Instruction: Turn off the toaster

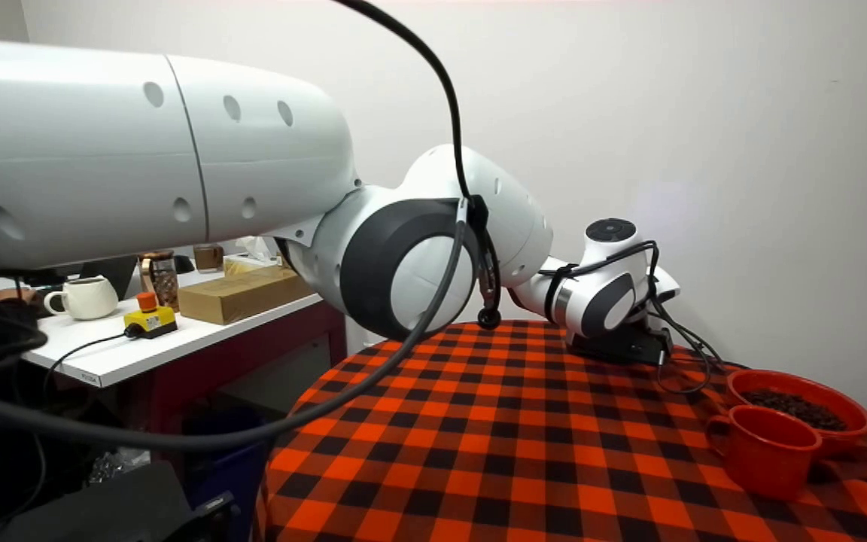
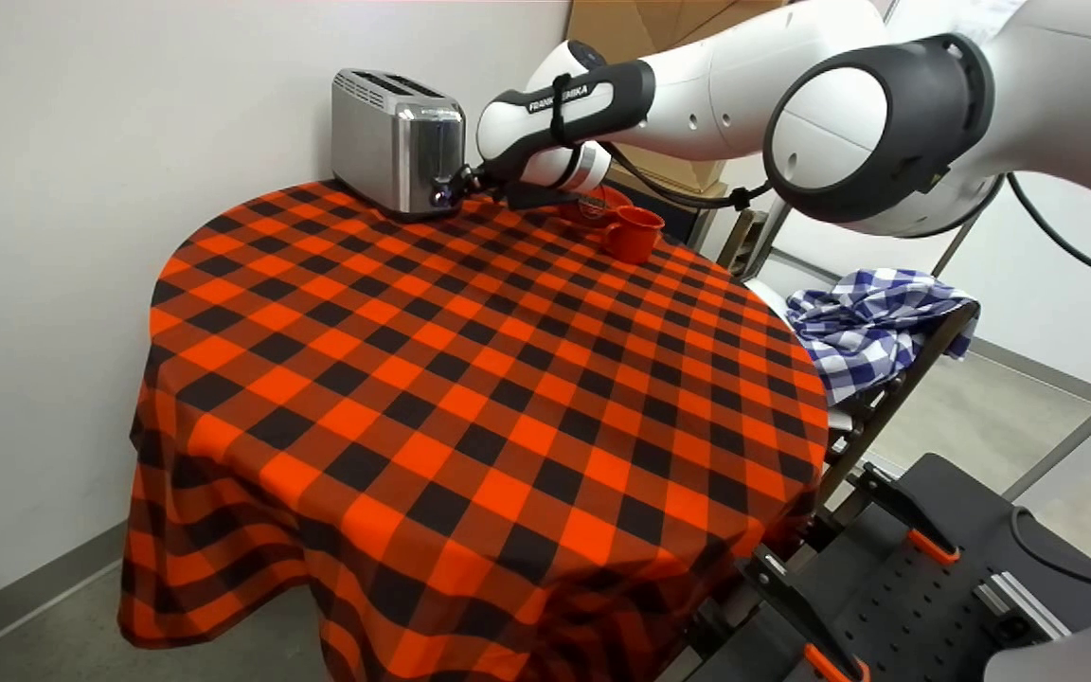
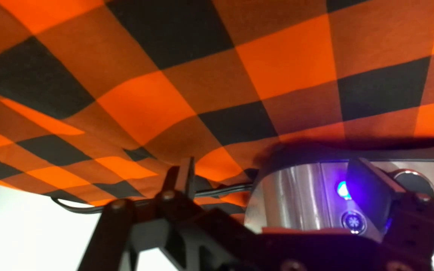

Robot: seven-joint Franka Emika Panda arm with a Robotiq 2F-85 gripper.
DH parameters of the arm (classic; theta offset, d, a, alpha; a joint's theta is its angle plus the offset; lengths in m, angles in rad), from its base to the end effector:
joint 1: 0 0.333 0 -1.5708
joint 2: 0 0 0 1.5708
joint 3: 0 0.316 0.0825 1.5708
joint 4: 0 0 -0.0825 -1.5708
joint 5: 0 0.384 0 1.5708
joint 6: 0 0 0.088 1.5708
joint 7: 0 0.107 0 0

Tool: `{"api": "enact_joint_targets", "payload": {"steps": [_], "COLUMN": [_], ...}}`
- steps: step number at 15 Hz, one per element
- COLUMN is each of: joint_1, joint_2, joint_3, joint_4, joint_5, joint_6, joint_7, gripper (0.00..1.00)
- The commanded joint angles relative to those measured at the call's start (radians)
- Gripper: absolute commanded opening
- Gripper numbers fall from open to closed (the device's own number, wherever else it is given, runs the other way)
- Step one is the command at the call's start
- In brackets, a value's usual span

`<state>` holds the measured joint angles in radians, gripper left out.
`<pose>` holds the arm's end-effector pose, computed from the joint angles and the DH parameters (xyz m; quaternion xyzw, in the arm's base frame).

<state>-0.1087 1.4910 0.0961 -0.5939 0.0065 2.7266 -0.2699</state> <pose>0.8289 -0.0644 0.1271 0.9458 0.0625 0.3184 0.0113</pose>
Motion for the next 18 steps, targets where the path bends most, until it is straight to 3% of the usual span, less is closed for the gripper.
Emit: {"api": "enact_joint_targets", "payload": {"steps": [1,5,7,15,18], "joint_1": [0.016,0.026,0.024,0.041,0.067], "joint_2": [0.000,0.000,0.000,-0.004,0.005], "joint_3": [-0.033,-0.074,-0.062,-0.059,-0.027], "joint_4": [-0.016,-0.029,-0.021,0.136,0.218], "joint_5": [-0.003,-0.020,-0.015,-0.020,-0.002], "joint_6": [0.072,0.139,0.093,-0.316,-0.440], "joint_7": [0.033,0.056,0.052,0.029,-0.009], "gripper": [1.00,1.00,1.00,1.00,1.00]}}
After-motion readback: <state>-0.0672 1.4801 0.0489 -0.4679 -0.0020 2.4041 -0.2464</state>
